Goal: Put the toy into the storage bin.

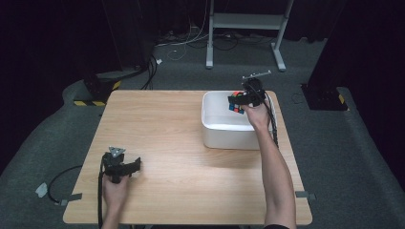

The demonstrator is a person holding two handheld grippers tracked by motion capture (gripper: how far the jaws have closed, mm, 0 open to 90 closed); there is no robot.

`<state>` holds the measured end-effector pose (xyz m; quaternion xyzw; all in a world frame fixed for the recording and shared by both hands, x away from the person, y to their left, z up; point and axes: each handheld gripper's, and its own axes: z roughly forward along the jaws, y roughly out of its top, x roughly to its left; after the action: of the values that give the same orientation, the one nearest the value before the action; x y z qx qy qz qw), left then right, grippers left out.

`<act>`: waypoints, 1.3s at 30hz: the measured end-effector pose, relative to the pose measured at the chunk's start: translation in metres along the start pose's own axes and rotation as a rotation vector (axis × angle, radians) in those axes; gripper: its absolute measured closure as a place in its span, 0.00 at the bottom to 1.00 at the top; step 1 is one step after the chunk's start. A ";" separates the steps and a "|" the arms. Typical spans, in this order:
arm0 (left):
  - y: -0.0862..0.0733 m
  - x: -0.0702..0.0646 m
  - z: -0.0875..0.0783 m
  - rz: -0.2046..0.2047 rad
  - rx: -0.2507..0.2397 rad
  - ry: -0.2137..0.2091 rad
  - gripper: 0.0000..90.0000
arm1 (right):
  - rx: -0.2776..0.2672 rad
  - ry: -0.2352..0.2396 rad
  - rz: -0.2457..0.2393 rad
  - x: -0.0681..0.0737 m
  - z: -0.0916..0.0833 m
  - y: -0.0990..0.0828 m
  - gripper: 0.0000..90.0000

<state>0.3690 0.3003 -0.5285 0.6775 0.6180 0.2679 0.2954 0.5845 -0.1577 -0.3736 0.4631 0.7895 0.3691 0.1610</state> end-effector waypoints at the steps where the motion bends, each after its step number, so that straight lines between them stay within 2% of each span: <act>1: 0.000 0.000 0.000 0.000 0.000 0.000 0.17 | 0.000 0.000 -0.001 0.000 0.000 0.000 0.22; 20: 0.000 0.000 0.000 0.000 0.000 0.000 0.17 | -0.001 -0.004 -0.025 0.006 -0.009 -0.003 0.23; 39: 0.000 0.000 0.000 0.000 0.000 0.000 0.17 | -0.040 0.065 -0.040 0.022 -0.026 -0.009 0.23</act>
<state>0.3691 0.3003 -0.5284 0.6776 0.6180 0.2678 0.2954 0.5521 -0.1526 -0.3607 0.4315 0.7960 0.3964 0.1518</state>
